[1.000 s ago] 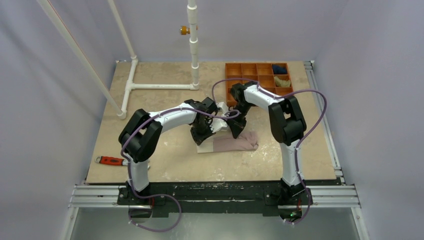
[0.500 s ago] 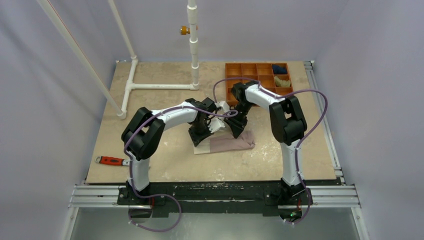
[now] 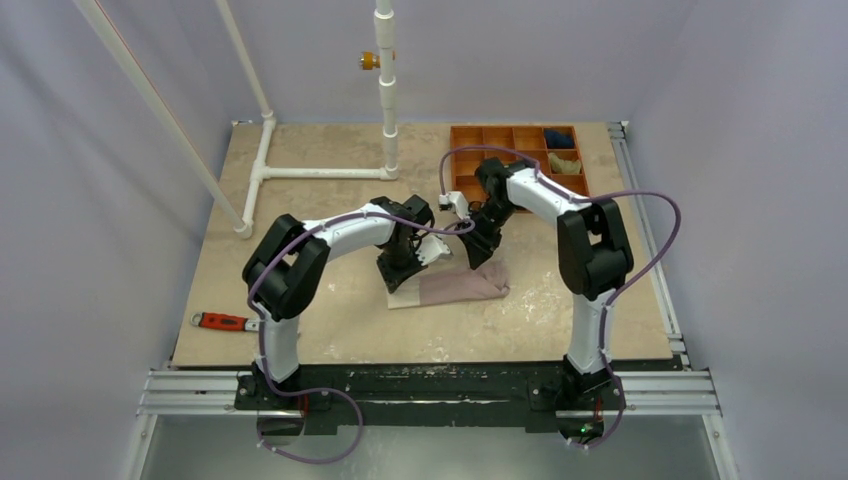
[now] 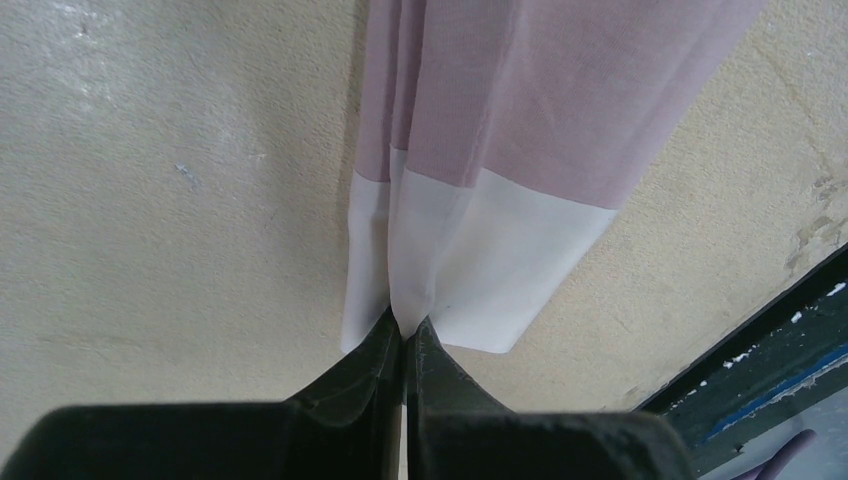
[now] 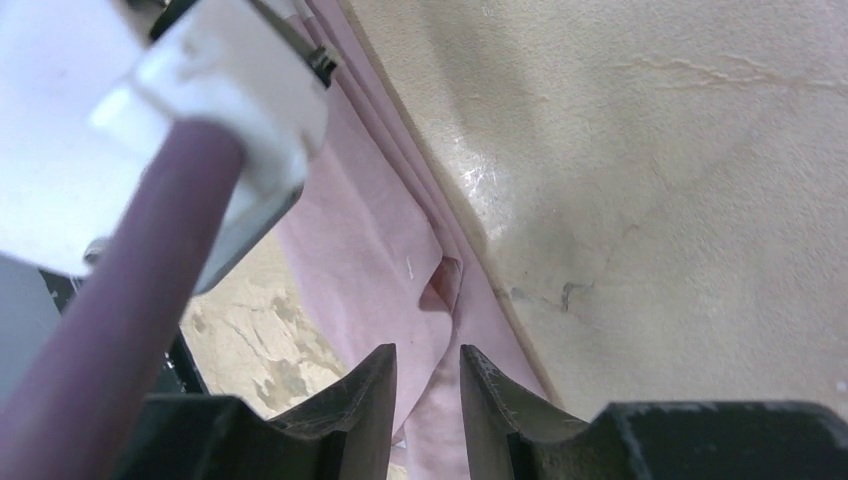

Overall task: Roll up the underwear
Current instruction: Fold the underwear at the center of the board.

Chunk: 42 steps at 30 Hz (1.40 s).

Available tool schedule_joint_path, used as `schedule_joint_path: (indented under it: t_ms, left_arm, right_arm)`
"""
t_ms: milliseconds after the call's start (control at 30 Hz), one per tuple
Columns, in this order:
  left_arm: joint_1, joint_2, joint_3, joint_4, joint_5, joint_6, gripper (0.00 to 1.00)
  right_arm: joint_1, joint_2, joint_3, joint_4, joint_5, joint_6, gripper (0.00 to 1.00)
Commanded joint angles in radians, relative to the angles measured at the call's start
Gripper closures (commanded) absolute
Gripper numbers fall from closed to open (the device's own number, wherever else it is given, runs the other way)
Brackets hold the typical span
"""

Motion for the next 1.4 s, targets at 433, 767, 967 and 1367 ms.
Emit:
schedule_joint_path:
  t_ms: [433, 767, 967, 1367]
  left_arm:
    - [0.030, -0.093, -0.054, 0.041, -0.022, -0.034, 0.77]
    - [0.048, -0.235, -0.081, 0.050, -0.015, -0.035, 0.55]
    - [0.080, -0.320, -0.113, 0.072, -0.022, -0.042, 0.50]
    - [0.197, -0.552, -0.246, 0.153, 0.044, -0.031, 0.24]
  right_arm:
    - [-0.041, -0.208, -0.137, 0.128, -0.124, 0.089, 0.69]
    - [-0.043, -0.240, -0.201, 0.144, -0.171, 0.056, 0.69]
    - [-0.043, -0.200, -0.165, 0.090, -0.291, -0.013, 0.69]
    - [-0.027, -0.004, -0.089, 0.018, -0.381, -0.080, 0.69]
